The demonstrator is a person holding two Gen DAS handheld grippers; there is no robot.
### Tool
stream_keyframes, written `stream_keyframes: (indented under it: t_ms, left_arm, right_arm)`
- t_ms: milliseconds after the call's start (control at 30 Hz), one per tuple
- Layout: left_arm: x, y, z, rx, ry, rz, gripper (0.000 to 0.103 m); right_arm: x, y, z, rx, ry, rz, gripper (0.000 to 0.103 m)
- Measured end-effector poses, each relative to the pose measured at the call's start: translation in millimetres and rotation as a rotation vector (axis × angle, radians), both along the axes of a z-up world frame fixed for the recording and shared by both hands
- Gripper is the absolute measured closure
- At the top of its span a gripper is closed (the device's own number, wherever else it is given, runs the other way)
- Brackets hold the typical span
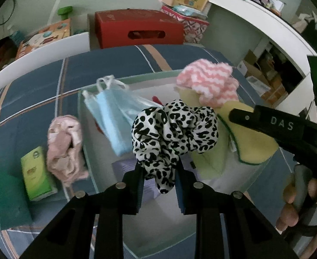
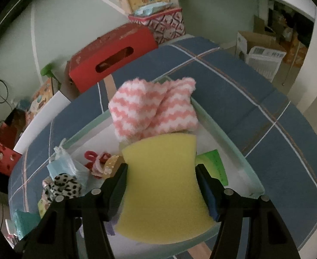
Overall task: Organize soft objects
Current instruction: 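Carry the scrunchie and sponge over the tray and open both tools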
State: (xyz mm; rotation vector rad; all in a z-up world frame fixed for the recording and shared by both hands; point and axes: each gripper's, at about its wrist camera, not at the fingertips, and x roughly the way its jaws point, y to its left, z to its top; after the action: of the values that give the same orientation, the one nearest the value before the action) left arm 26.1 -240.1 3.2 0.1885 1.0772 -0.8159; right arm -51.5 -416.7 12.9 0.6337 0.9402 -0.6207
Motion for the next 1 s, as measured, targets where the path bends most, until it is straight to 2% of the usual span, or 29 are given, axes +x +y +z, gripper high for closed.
stream_keyframes:
  t_ms: [200, 367, 433, 600, 633, 700, 833, 933, 1000]
  left_arm:
    - [-3.8, -12.0, -5.7, 0.019, -0.026, -0.028, 0.074]
    - [-1.1, -10.4, -8.2, 0.02, -0.01, -0.018, 0.071]
    - [0.2, -7.8, -8.1, 0.013, -0.002, -0.007, 0.063]
    - [1.9, -3.8, -6.9, 0.016, 0.043, 0.001, 0.056]
    - [1.5, -2.4, -5.2, 0.014, 0.044, 0.002, 0.047]
    - [1.1, 1.9, 1.3, 0.004, 0.04, 0.011, 0.037]
    - [3.7, 13.4, 11.3, 0.013, 0.033, 0.046, 0.036]
    - [8.9, 25.8, 13.1, 0.033, 0.033, 0.096, 0.029]
    - [13.4, 35.1, 13.5, 0.046, 0.032, 0.13, 0.028]
  right_arm:
    - [3.4, -1.2, -7.2, 0.009, 0.018, 0.007, 0.037]
    - [8.4, 3.3, -11.8, 0.007, 0.046, 0.027, 0.037]
    - [8.2, 4.6, -10.2, 0.003, 0.047, 0.027, 0.037]
    - [6.3, 4.2, -3.0, -0.003, 0.052, 0.022, 0.037]
    - [5.3, 3.8, -0.3, -0.005, 0.047, 0.019, 0.036]
    - [1.8, 4.0, 7.0, -0.008, 0.023, 0.015, 0.036]
    - [-0.1, 5.8, 17.3, -0.027, 0.006, 0.015, 0.035]
    - [2.6, 7.4, 17.8, -0.037, 0.013, 0.028, 0.025]
    - [6.5, 9.3, 14.9, -0.033, 0.022, 0.049, 0.024]
